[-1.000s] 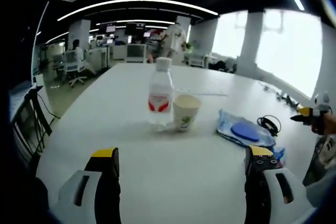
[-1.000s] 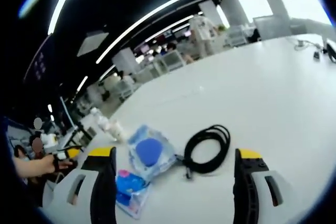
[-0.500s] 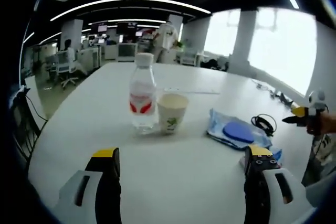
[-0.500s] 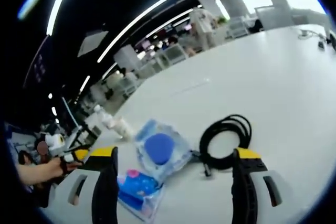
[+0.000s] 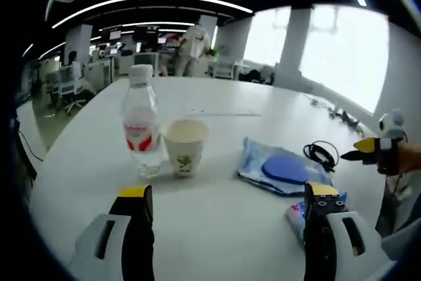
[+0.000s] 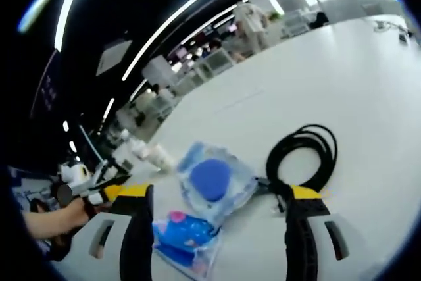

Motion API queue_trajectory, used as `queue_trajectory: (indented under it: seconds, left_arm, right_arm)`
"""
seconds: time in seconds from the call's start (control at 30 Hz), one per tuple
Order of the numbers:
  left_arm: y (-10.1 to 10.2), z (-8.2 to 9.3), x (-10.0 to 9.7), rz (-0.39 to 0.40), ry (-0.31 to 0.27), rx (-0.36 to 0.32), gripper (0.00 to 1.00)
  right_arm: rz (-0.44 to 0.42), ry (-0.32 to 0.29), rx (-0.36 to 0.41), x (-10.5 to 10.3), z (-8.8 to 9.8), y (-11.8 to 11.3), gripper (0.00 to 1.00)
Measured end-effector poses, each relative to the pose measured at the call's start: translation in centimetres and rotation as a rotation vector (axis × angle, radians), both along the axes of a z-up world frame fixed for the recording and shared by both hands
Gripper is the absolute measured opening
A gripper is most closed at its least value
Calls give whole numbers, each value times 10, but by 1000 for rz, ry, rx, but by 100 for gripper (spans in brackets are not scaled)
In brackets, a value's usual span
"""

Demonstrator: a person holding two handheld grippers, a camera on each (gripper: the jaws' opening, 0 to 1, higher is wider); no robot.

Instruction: Arrange the tabletop items into an orderly group along one side of the table until the central work area is clear of visible clutter.

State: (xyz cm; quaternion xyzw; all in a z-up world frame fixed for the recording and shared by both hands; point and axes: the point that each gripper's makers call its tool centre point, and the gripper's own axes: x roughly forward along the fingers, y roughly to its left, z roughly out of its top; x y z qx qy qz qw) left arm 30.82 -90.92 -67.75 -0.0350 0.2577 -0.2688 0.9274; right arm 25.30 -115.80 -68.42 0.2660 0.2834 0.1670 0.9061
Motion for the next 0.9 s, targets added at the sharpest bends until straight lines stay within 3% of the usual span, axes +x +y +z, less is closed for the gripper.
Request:
queue_trajectory:
  seconds: [0.07,0.2,0.37,0.57,0.9]
  left_arm:
    - [-21,-5,-3,-60,25,-10,91]
    - [-50,-13,5,-98,46,-35,88]
    - [-75,-17,13,-161,57,-29,89]
    - [-93,-26,28,-204,71,29,89]
    - [-102,-40,56,-153,130,-21,87]
  right_arm:
    - [-3,6,18,0,-1,5,78]
    - [-2,29,52,-1,-5,20,76]
    - [1,44,61,-3,-9,27,75]
    - [-5,72,62,-2,-20,31,74]
    - [-18,105,65,4,-34,40,71]
